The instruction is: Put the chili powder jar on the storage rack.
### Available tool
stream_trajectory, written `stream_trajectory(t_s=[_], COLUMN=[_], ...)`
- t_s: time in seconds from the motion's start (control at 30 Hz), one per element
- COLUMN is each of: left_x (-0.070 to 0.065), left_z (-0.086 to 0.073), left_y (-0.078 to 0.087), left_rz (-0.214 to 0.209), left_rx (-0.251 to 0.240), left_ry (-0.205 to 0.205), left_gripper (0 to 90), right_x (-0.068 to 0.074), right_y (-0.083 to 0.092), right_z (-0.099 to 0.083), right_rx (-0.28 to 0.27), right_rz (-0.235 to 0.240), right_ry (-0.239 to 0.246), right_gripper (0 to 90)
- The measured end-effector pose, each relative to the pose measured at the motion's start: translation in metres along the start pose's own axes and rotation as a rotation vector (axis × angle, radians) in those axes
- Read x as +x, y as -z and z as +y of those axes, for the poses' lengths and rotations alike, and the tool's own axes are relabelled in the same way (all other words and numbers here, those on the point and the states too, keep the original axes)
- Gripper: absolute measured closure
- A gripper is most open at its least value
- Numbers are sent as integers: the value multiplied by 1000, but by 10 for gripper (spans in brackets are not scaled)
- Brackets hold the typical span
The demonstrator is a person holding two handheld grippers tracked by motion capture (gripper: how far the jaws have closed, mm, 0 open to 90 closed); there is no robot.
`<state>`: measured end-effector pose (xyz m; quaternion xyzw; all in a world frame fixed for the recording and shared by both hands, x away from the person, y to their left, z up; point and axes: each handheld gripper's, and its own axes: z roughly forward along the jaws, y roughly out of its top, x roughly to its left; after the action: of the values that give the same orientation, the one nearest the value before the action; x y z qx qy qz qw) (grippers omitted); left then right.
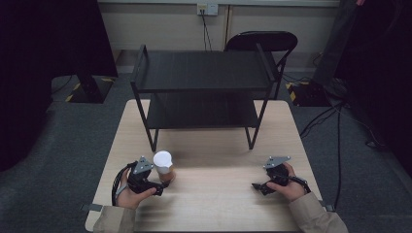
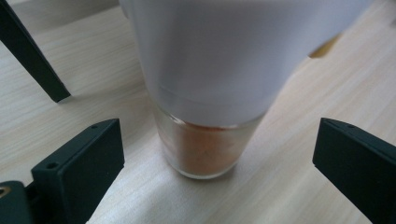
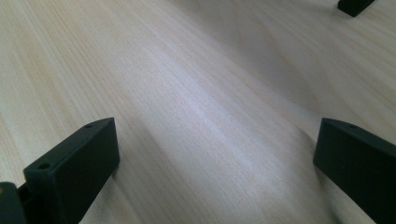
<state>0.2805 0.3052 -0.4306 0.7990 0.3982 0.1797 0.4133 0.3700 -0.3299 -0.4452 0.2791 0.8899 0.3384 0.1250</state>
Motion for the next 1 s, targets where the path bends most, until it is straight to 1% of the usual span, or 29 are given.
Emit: stream_trajectory(t_s=[0.07,0.13,0.17,0.2,0.3,0.33,0.37,0.4,0.47,0.5,0.6,0.63,0.7,0.77,0.8,0.83,0.9,0.97,1.0], left_x=[1,2,1,3,3,1,1,0,-1,-4,-5,-6,-5,-6,-5,-6,-6,-7,-8], left_z=[0,0,1,2,4,8,8,8,11,12,13,15,15,15,15,13,12,12,12], left_y=[-3,-3,-7,-9,-12,-15,-15,-16,-19,-21,-22,-24,-24,-26,-26,-26,-26,-26,-26], left_rz=[-7,-6,2,-2,-2,13,13,14,25,37,45,49,42,39,33,37,39,41,44], left_rx=[-6,-2,0,2,4,7,7,5,9,5,6,5,5,2,4,-13,-25,-33,-36], left_ry=[13,15,40,45,47,52,52,60,69,71,64,71,62,62,53,43,39,40,43], left_gripper=[12,11,11,12,11,12,12,12,12,12,12,15,51,51,51,68,120,177,189], right_x=[0,0,0,0,0,0,0,0,0,0,0,0,0,0,0,0,0,-1,-1], right_y=[0,0,0,0,0,0,0,0,0,0,0,0,0,0,0,0,0,0,0], right_z=[0,0,0,0,0,0,0,0,-1,-1,-1,-1,-1,-1,-1,-1,0,0,-1], right_rx=[-1,-3,-3,-2,-3,-3,-3,-3,-3,-4,-4,-4,-4,-4,-4,-4,-4,-4,-4], right_rz=[0,-1,-2,-2,-1,0,0,0,0,0,0,1,1,1,1,1,2,2,2], right_ry=[0,-1,-1,-2,-1,-1,-1,0,0,0,1,1,1,1,2,1,2,2,3], right_gripper=[0,0,0,0,0,0,0,0,0,0,0,0,0,0,0,0,0,0,0])
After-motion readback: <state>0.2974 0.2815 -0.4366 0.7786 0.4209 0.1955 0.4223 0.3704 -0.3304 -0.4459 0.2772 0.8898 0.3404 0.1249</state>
